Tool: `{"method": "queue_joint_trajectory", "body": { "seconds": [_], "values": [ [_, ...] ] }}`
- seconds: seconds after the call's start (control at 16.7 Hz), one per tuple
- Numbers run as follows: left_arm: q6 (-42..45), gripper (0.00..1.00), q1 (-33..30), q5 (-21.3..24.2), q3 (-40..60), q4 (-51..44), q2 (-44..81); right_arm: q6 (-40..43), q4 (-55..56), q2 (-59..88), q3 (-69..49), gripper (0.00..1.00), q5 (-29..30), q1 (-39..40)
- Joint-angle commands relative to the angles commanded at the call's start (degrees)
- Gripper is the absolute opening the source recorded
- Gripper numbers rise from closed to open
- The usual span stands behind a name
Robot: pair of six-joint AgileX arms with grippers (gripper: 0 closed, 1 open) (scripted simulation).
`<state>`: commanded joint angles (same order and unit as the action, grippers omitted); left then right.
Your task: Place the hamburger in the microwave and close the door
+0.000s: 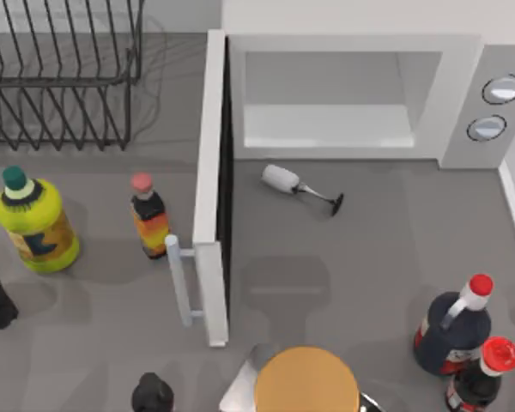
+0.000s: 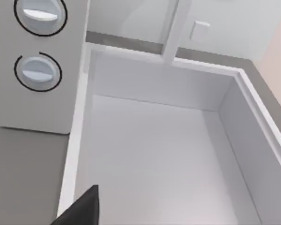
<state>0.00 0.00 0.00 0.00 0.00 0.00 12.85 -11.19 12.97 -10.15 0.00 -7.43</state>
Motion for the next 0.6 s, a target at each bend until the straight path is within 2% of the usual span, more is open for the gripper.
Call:
{"method": "queue_joint_trajectory", "body": {
  "seconds": [0.6],
  "values": [
    [0.0,1.0,0.0,0.0,0.0,0.0,0.0,48.2,-29.4,51.1,-27.2,1.0,0.3,-18.2]
  ]
}}
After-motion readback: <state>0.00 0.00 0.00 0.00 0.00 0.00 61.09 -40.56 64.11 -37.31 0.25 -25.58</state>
